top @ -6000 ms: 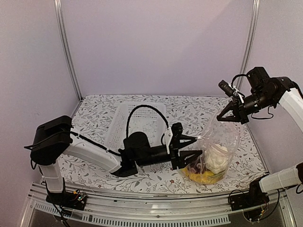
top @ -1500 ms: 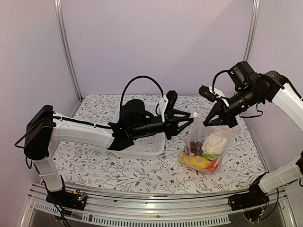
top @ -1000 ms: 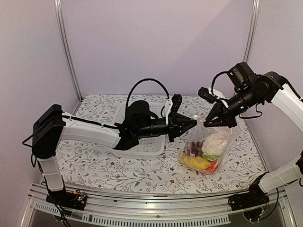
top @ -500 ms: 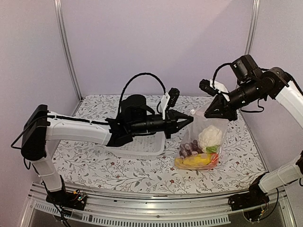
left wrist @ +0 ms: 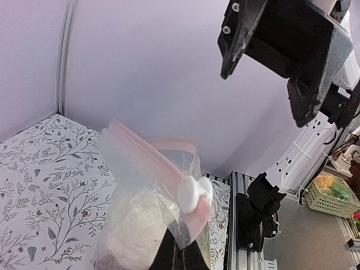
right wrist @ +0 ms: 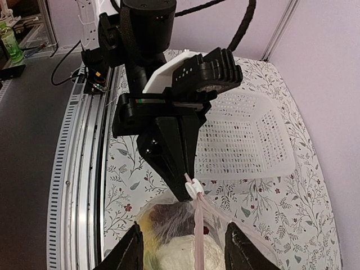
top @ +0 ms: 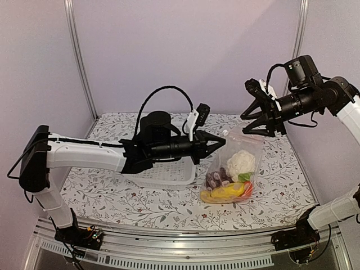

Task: Place the food in the zip-top bag and seal the zipper
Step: Hold the zipper from the zipper food storage bag.

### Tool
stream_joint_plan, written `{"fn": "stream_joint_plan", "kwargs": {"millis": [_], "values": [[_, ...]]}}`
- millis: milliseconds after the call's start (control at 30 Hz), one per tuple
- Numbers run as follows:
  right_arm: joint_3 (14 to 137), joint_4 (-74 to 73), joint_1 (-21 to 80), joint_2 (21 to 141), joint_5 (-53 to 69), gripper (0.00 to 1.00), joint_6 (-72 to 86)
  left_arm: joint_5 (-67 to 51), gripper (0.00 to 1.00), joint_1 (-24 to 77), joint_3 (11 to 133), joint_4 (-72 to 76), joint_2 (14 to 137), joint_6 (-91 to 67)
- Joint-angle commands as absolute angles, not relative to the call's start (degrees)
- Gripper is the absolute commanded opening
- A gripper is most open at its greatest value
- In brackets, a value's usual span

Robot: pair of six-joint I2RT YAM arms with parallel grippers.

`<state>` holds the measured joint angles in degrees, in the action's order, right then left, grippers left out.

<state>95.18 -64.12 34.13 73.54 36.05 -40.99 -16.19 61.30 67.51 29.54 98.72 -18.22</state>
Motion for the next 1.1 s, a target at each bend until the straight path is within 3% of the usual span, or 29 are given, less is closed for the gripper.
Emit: {"fn": "stream_joint_plan", "kwargs": {"millis": [0,333,667,900,1067], "values": [[95.2,-62.1,34.8,76.0,39.2,0.49,-44.9,-16.1,0.00,62.5,67.2,28.3,95.3,-16.3],[96.1,-62.9,37.8,81.6,40.3,0.51,-47.7,-15.6,0.00,64.1,67.0,25.8,94.0,-12.7],[95.7,-64.0,38.8,81.7,39.6,0.34,-47.1,-14.2,0.00,64.3,66.2,26.8,92.6,-12.3],[94.2,-63.9,40.3,82.0,37.0,0.35,-47.2,-13.9,0.00,64.3,65.9,26.8,92.4,-12.2],[94.0,-63.1,40.8,81.9,37.0,0.26,-46.8,-13.8,0.00,64.3,65.6,26.8,92.2,-12.3]]}}
